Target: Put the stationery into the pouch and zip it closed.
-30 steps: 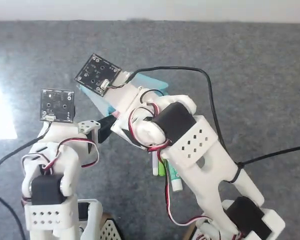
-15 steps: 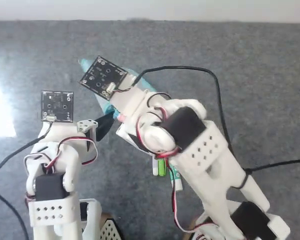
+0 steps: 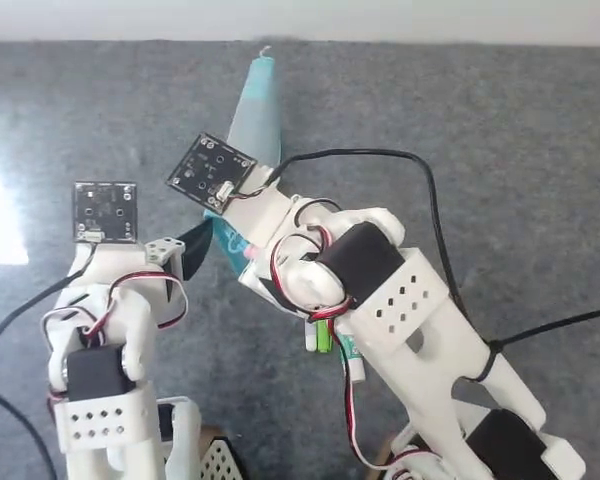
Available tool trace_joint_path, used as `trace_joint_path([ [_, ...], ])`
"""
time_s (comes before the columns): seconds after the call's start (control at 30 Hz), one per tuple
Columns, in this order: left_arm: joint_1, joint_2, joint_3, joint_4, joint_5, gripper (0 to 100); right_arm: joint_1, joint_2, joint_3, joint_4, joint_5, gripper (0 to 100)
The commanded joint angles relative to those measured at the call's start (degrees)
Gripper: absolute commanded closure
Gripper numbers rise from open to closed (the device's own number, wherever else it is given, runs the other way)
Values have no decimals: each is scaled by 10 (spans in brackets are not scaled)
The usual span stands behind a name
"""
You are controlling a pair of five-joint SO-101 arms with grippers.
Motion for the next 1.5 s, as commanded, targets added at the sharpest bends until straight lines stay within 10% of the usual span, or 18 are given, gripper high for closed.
trace_joint_path([
  [0.0,30,-6,-17,1,-11,663,-8,-34,-7,-15,-1,992],
  [1.47,-29,-7,99,-17,6,614,119,-4,-181,102,47,992],
])
